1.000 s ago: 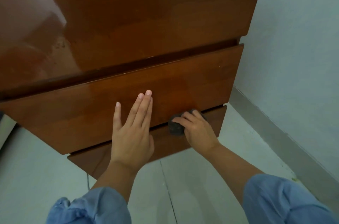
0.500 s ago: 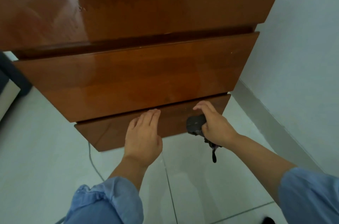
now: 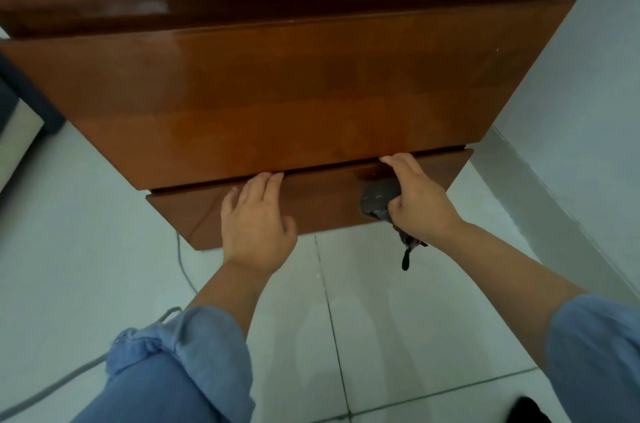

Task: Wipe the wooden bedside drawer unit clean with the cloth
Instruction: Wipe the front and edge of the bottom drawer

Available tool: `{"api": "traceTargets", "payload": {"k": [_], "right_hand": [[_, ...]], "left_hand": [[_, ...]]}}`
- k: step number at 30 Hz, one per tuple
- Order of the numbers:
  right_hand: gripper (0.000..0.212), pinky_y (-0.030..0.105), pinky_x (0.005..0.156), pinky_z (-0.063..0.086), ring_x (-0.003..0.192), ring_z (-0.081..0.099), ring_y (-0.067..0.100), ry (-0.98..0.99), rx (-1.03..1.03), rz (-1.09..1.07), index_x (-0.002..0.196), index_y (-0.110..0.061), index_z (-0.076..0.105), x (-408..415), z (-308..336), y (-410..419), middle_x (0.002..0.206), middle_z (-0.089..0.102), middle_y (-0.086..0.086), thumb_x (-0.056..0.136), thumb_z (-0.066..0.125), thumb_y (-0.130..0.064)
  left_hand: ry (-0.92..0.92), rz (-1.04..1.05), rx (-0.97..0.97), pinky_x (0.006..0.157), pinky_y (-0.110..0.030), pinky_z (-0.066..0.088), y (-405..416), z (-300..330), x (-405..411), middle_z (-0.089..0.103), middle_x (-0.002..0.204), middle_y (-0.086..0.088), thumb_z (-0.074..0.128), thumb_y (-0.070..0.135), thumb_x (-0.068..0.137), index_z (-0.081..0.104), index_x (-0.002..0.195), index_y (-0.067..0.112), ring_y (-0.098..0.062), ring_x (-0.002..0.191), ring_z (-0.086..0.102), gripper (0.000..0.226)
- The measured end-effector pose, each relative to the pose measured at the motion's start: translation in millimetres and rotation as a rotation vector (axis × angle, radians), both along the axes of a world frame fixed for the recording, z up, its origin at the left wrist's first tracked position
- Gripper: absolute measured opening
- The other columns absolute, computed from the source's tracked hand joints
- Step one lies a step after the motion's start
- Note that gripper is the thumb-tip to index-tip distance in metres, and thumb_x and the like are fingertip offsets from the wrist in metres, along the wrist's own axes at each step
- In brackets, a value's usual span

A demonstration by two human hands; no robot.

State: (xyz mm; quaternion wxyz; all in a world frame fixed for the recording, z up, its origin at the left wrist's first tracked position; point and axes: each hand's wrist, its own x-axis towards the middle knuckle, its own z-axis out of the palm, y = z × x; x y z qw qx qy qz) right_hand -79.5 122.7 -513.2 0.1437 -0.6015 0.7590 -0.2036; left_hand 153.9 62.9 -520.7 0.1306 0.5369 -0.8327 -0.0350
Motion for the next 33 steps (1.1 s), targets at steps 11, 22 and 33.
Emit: {"api": "traceTargets", "payload": {"k": [11, 22, 33], "right_hand": [[0.06, 0.037, 0.058, 0.044, 0.066, 0.05, 0.027, 0.197, 0.12, -0.024, 0.136, -0.018, 0.036, 9, 12, -13, 0.127, 0.029, 0.0, 0.082, 0.059, -0.008], [0.035, 0.037, 0.062, 0.047, 0.072, 0.051, 0.027, 0.213, 0.04, 0.013, 0.113, -0.02, 0.055, 0, 23, -16, 0.113, 0.045, -0.003, 0.081, 0.052, -0.004], [0.044, 0.041, 0.078, 0.055, 0.089, 0.061, 0.026, -0.353, -0.193, -0.216, 0.103, -0.027, 0.064, -14, 20, 14, 0.108, 0.056, -0.004, 0.081, 0.04, 0.002]], "left_hand": [[-0.063, 0.036, -0.046, 0.095, -0.038, 0.028, -3, 14, -6, 0.053, 0.117, -0.001, 0.05, 0.037, 0.08, 0.048, 0.132, 0.018, -0.02, 0.113, 0.05, 0.055], [-0.075, 0.061, -0.066, 0.084, -0.038, 0.03, -7, 20, -11, 0.059, 0.097, 0.002, 0.043, 0.044, 0.071, 0.06, 0.106, 0.019, -0.02, 0.094, 0.055, 0.047], [-0.121, -0.097, -0.082, 0.103, -0.039, 0.024, 19, 20, -42, 0.05, 0.13, 0.001, 0.042, 0.035, 0.083, 0.043, 0.134, 0.019, -0.016, 0.12, 0.045, 0.053]]}}
